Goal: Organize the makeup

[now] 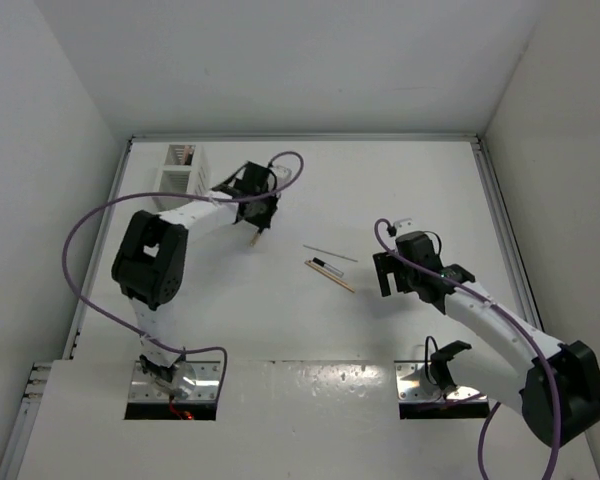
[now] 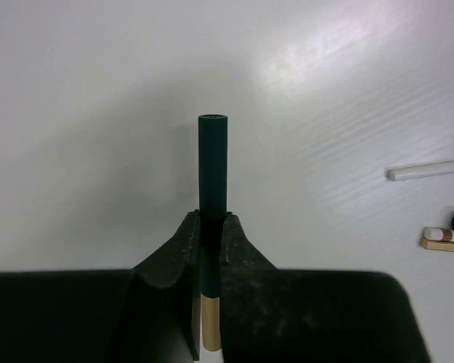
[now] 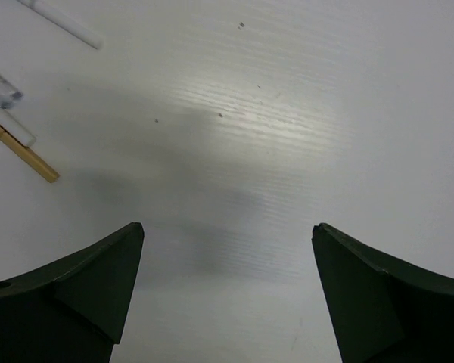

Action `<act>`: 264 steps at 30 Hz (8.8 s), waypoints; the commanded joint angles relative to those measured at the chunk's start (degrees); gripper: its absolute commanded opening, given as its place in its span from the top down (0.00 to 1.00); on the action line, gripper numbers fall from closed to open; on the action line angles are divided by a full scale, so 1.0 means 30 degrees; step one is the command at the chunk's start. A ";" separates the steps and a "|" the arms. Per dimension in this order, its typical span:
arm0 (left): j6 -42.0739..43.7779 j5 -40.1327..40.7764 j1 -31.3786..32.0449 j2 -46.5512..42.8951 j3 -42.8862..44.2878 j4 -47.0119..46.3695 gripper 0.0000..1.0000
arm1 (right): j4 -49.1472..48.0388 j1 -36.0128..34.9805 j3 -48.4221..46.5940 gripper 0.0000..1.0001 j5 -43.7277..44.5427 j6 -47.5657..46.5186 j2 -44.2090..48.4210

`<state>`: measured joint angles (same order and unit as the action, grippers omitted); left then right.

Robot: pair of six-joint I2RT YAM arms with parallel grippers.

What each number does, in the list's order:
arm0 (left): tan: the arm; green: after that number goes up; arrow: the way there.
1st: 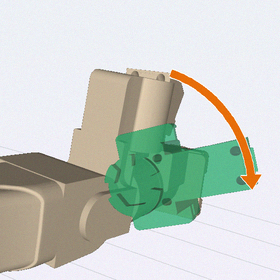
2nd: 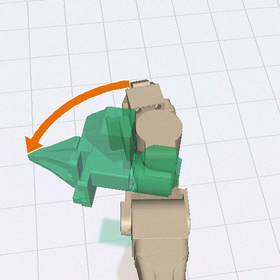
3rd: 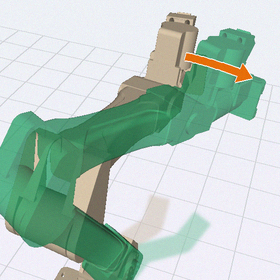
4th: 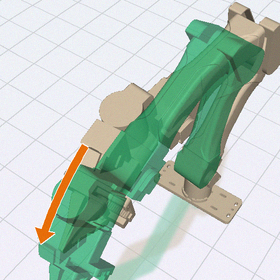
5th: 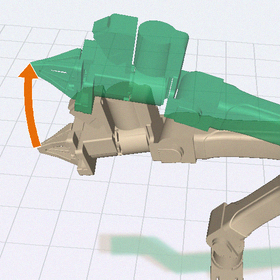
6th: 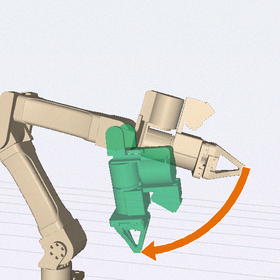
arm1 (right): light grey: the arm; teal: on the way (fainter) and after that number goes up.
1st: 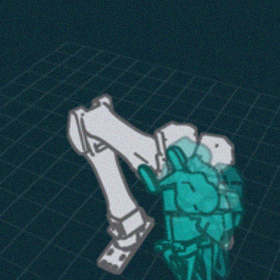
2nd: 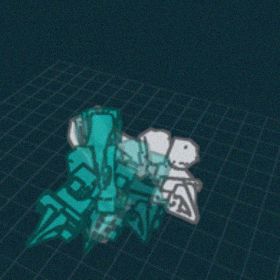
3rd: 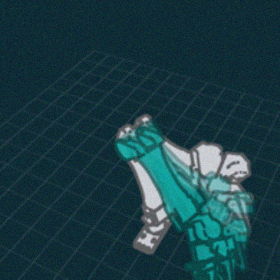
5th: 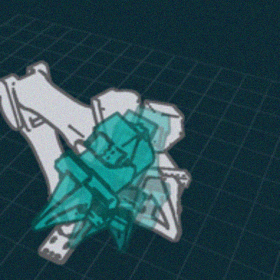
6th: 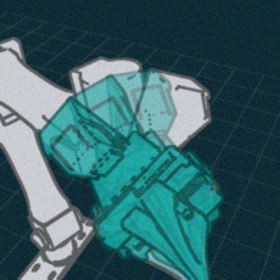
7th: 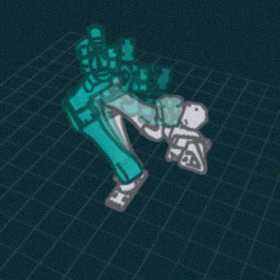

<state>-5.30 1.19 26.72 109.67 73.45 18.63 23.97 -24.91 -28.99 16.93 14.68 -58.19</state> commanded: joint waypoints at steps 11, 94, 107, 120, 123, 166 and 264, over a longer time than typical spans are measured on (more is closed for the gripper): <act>0.3733 -0.4323 -0.8871 -0.3662 0.2849 -1.3997 1.00 | -0.6201 -0.0165 -0.3370 0.07 -0.4879 -0.2606 -0.5061; 1.7970 -1.1735 0.5273 0.5601 0.8681 0.4189 0.54 | 0.4140 0.4962 -0.3198 0.16 -0.7225 -0.2108 0.3138; 1.8525 -1.0008 0.5625 0.6742 0.7888 0.4189 0.61 | 0.5106 0.5460 -0.3870 0.16 -0.6317 -0.2402 0.3958; 1.9198 -0.7547 0.5976 0.7915 0.8267 0.4189 1.00 | 0.5459 0.5490 -0.3958 0.16 -0.5672 -0.2374 0.5715; 1.9433 -0.7749 0.5715 0.7917 0.8446 0.4189 1.00 | 0.5663 0.5519 -0.3959 0.16 -0.4971 -0.2198 0.6241; 0.1178 -2.1579 -1.4940 -0.2309 0.2587 -1.1865 1.00 | -0.4854 0.0568 -1.1869 0.22 -0.9510 -0.0234 -0.9810; 1.3163 -1.5661 -0.8672 -0.6966 -0.1192 0.6035 0.61 | 0.2472 -0.2274 -1.3568 0.61 -0.8867 -0.5595 -1.7017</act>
<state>35.07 -43.77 1.06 88.92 69.73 37.87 32.16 -31.53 -67.96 -10.50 -2.72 -108.77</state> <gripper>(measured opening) 0.386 0.391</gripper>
